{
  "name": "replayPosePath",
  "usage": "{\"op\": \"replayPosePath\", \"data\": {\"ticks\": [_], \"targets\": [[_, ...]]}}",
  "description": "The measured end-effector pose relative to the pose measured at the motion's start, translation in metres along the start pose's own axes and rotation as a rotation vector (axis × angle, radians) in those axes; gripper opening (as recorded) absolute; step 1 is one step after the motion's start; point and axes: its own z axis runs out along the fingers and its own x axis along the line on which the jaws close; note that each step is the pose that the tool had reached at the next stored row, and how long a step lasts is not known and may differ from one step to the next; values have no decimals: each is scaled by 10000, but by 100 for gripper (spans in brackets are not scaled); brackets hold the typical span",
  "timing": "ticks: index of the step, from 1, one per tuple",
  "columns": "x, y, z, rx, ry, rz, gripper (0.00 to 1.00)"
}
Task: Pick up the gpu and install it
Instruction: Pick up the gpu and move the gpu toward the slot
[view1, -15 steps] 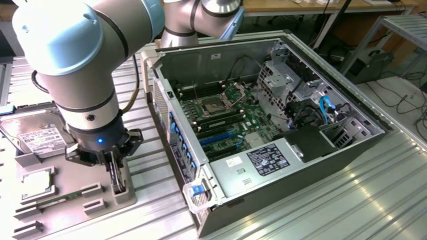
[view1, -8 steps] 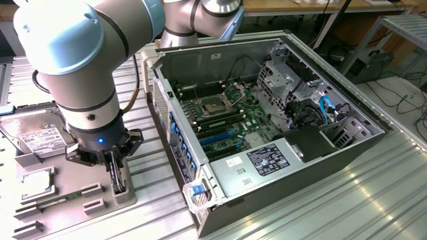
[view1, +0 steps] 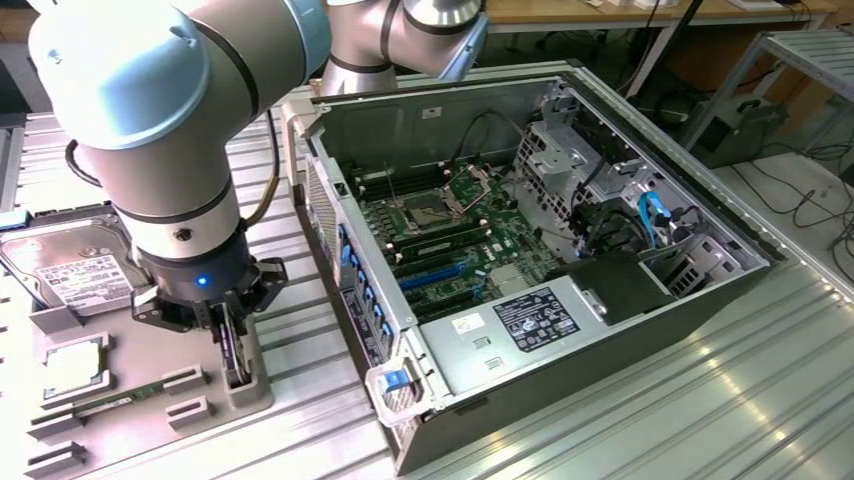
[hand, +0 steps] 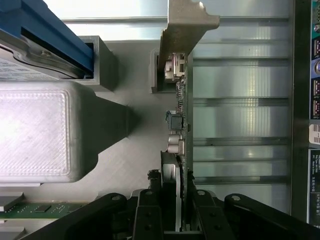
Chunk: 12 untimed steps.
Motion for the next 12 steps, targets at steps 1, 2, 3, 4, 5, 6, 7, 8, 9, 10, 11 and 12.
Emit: {"op": "replayPosePath", "data": {"ticks": [1,2,3,4,5,6,7,8,9,10,11,12], "targets": [[0,0,0,0,0,0,28],[0,0,0,0,0,0,28],[0,0,-1,0,0,0,28],[-1,1,-4,-1,-1,0,28],[0,1,-16,1,1,0,28],[0,1,-30,0,0,0,28],[0,1,-44,-1,-1,0,28],[0,2,-69,0,0,0,28],[0,3,-96,1,0,0,28],[0,4,-115,1,1,0,28],[0,4,-134,-1,-1,0,28],[0,5,-156,0,0,0,28]]}}
